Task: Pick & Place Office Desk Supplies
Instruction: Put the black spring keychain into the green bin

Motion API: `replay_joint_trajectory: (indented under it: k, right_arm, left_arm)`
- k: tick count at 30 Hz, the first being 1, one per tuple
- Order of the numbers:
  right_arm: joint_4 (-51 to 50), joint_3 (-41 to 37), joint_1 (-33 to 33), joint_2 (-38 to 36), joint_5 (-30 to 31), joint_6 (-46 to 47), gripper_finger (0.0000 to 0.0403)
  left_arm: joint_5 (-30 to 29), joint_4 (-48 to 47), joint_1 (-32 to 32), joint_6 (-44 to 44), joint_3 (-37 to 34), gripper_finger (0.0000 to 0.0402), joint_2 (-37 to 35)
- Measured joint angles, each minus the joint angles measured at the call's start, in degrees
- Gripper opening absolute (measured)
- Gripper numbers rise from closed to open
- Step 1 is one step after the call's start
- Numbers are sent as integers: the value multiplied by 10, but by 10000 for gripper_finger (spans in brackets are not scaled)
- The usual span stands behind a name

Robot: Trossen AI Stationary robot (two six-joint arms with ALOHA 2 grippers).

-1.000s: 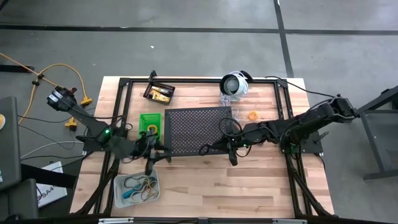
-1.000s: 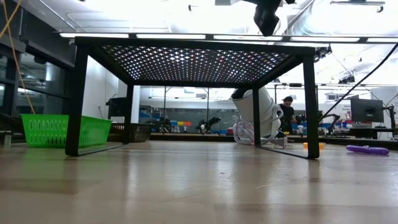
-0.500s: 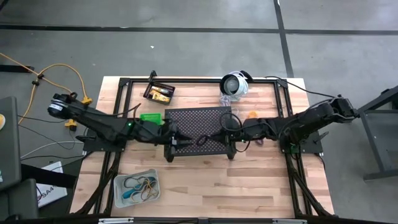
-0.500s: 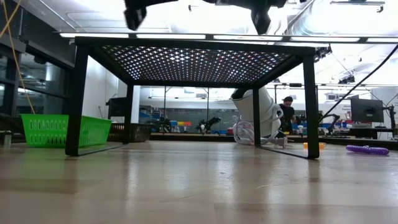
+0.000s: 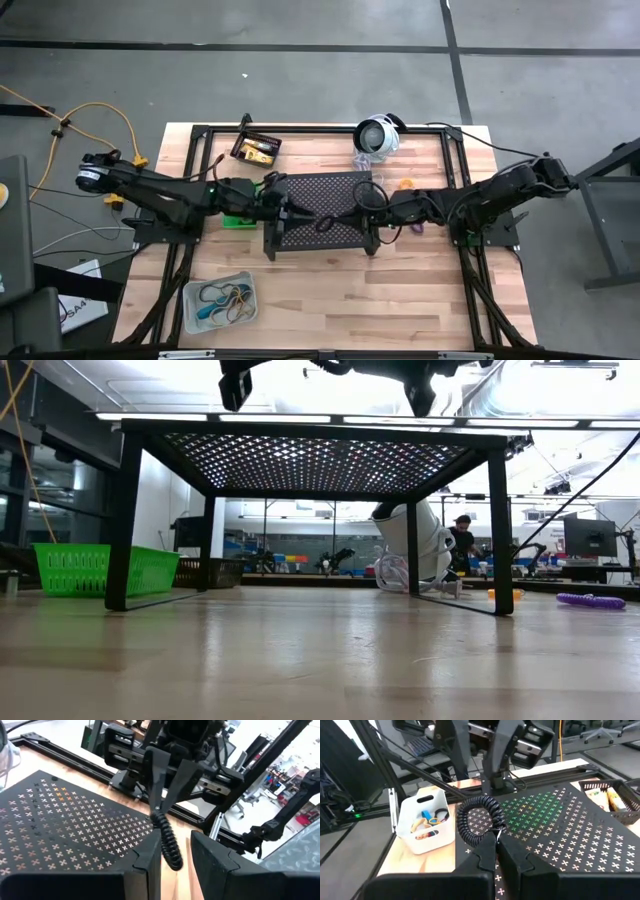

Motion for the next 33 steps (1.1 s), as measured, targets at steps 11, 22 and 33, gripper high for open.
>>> replay_joint_trajectory:
  k: [11, 22, 33]
  right_arm:
    - [5, 0, -28, 0, 0, -2, 4]
    - [34, 0, -36, 0, -2, -26, 4]
    - [65, 0, -44, 0, 0, -45, 4]
  left_arm:
    - [10, 11, 13, -12, 0, 102, 0]
    - [5, 11, 27, -12, 0, 102, 0]
    - [4, 19, 34, -10, 0, 102, 0]
